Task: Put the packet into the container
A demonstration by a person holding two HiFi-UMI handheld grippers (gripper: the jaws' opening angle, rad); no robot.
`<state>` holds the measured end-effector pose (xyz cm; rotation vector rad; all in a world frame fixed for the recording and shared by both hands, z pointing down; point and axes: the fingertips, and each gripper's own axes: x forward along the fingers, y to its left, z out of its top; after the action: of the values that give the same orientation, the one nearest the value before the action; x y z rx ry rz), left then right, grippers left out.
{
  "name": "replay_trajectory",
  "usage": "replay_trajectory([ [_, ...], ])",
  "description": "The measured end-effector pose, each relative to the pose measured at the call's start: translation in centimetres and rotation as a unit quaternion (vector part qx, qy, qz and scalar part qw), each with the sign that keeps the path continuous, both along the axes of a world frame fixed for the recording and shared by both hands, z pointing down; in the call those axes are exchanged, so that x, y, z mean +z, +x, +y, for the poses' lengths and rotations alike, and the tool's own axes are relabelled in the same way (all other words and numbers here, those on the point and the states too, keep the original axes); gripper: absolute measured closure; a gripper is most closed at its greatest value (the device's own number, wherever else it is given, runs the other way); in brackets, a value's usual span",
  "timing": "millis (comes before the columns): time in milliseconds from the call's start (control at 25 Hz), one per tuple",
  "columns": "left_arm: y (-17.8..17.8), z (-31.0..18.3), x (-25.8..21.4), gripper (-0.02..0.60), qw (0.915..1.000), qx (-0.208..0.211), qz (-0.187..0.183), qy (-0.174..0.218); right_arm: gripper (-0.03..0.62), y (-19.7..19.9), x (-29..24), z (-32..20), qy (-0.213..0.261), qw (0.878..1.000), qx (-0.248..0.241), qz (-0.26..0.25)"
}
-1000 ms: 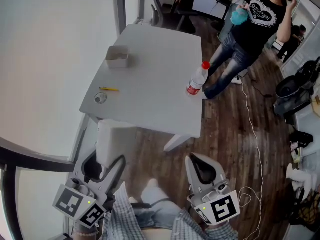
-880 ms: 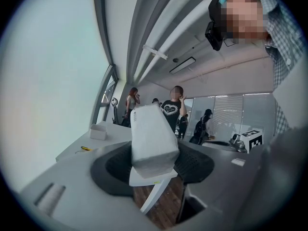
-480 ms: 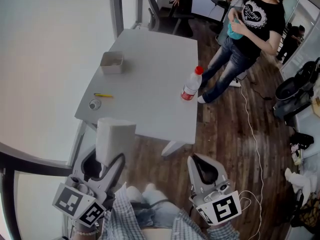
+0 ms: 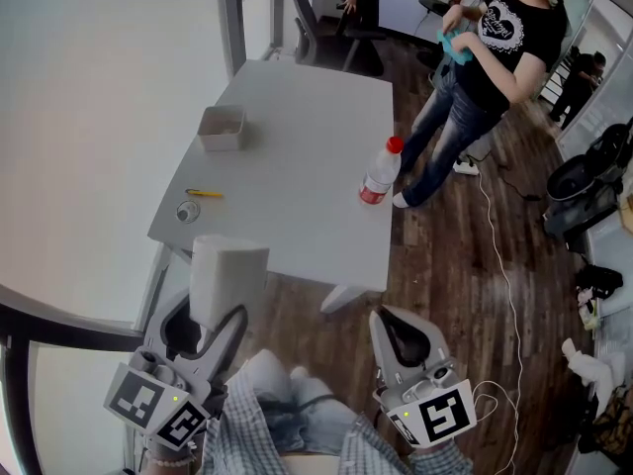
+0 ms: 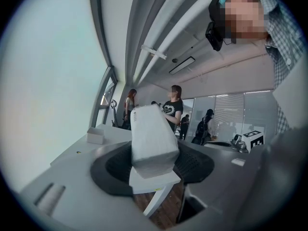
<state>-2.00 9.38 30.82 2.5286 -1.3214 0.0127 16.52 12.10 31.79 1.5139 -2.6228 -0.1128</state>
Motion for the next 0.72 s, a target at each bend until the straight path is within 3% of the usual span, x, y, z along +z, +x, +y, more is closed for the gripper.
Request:
replay_trajectory([
  [720,-0.3,-4.8,0.5,0.324,0.9999,0.015,0.007,-0.002,0.595,-0.3,0.3,-3.5,-0.009,1.0,0.019,0.009],
])
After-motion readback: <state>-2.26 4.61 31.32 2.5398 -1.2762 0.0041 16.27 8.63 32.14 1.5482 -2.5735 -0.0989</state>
